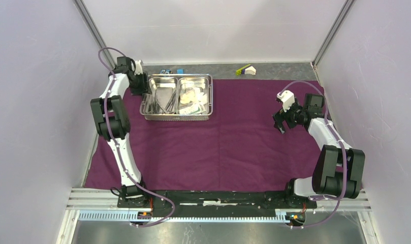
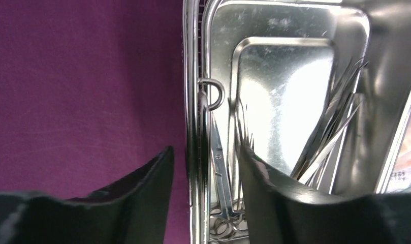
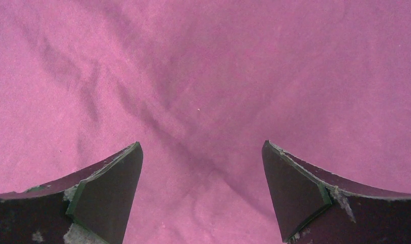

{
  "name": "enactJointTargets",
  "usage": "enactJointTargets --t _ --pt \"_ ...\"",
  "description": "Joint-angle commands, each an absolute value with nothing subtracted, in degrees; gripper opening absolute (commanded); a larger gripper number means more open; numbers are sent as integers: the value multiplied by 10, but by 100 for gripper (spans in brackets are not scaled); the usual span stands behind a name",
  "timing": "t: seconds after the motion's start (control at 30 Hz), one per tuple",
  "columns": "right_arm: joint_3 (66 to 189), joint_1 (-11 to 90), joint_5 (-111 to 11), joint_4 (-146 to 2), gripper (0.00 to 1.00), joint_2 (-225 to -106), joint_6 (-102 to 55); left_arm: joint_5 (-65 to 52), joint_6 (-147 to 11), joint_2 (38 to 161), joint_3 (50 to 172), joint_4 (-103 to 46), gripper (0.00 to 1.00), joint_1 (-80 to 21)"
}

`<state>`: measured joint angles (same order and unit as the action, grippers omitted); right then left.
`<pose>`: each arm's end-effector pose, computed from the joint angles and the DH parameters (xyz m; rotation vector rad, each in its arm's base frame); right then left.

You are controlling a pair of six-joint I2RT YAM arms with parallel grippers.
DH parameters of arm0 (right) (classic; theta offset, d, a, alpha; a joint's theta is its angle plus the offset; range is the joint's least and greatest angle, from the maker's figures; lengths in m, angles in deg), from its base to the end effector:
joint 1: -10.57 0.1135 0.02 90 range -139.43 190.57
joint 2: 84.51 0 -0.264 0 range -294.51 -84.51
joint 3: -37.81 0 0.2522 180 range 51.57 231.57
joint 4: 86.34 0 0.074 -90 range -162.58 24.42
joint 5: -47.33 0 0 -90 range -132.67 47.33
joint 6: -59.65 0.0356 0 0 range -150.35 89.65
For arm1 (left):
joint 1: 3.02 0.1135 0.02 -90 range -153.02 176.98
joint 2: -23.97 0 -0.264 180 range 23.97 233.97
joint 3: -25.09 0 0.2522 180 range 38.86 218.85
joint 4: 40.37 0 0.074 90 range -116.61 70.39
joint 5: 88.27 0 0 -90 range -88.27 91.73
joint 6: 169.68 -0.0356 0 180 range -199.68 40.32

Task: Open and lay out the surgical kit
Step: Move the container from the surgical kit, then pick up the medical item from the container.

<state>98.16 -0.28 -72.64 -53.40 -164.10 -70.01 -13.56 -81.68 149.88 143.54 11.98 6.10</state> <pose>0.2731 -0.0342 0.2072 -0.7850 2.1992 0.2231 0.4748 0.0667 0.2009 -0.0670 2.5805 -0.2772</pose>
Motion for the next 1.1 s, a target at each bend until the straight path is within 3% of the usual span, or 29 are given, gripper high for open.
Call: enactJointTargets --t 0.0,0.13,0.37,0.57,0.73,1.07 --pt "999 1 -741 -540 95 -1628 -682 -110 -821 1446 1442 81 66 62" --pt "1022 7 -749 -530 95 -1616 -664 -107 -820 1389 1405 37 79 61" --pt "1055 34 -776 -518 95 -1593 -612 -175 -881 1349 1389 23 84 -22" --pt "1047 57 -773 -526 95 -1581 -599 -170 -967 1396 1448 80 84 -136" --pt "1034 59 -759 -528 95 -1584 -610 -90 -1009 1476 1522 126 83 -202" --pt "1025 59 -753 -529 95 -1588 -621 -47 -995 1537 1544 162 74 -217"
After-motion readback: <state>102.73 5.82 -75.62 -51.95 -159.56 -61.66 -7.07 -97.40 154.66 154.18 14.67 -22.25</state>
